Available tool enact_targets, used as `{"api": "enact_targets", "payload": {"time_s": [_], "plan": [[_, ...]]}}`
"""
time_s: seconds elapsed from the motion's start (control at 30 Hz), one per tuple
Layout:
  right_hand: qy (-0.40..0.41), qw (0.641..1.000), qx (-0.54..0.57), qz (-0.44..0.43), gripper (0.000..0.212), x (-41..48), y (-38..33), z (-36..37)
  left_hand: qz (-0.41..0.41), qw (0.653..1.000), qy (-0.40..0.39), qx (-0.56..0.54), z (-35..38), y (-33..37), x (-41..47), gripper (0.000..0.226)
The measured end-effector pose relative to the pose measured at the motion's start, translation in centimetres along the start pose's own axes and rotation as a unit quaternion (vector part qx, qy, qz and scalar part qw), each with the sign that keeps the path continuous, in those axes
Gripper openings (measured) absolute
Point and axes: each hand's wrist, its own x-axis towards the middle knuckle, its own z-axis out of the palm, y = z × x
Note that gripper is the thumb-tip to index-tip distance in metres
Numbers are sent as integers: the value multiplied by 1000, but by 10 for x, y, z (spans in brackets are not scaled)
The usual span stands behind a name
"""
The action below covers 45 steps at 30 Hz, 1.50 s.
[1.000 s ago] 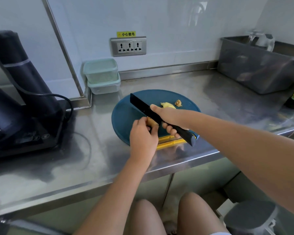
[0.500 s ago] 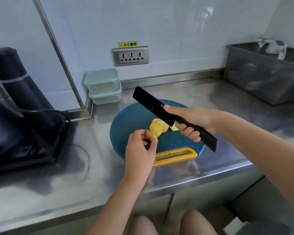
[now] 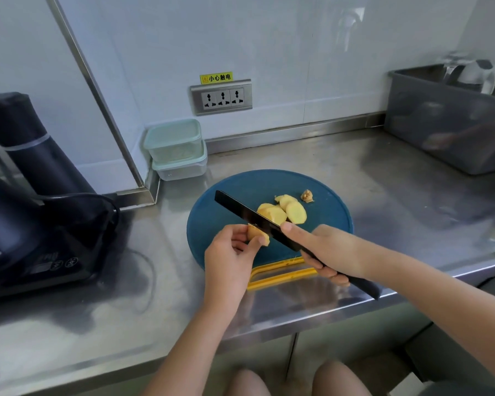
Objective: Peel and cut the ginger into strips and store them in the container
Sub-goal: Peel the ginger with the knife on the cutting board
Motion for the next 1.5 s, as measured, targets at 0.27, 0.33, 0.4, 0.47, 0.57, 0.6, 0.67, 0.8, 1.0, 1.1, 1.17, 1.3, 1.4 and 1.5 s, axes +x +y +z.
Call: {"api": "enact_targets", "payload": {"time_s": [0.27,0.33,0.4,0.47,0.57,0.6,0.67,0.8,1.0,1.1,1.17,1.3,1.4,1.5], "plan": [[94,986,-122,-67,67,2,4,15,-8,1000,3,4,1,2,2,17],[99,983,-131,-78,67,1,7,16,-8,1000,2,15,2,2,2,17],[106,980,-141,-87,69,1,9,17,-3,1000,3,22,2,3,1,17],[112,978,-146,-93,70,2,11,18,1,1000,3,25,1,3,1,17],[118,976,-150,-101,71,2,14,20,1,1000,1,30,1,4,1,17],[120,976,-150,-103,71,2,15,20,0,1000,0,30,1,4,1,17],[125,975,-150,-105,71,1,15,20,-2,1000,1,27,1,4,1,17],[126,976,-144,-105,71,2,14,19,3,1000,1,28,2,3,1,18],[123,977,-141,-104,69,-1,13,20,3,1000,-1,29,1,5,0,16],[123,977,-143,-101,67,-2,12,20,3,1000,-1,30,1,6,-1,17],[124,977,-143,-101,67,-2,12,20,1,1000,-1,31,1,5,0,16],[126,976,-143,-102,67,-1,12,21,2,1000,2,31,2,4,0,17],[128,977,-140,-102,67,-2,12,20,5,999,3,34,2,5,-1,17],[129,977,-139,-100,68,-2,12,20,3,999,5,37,3,5,-1,16]]}}
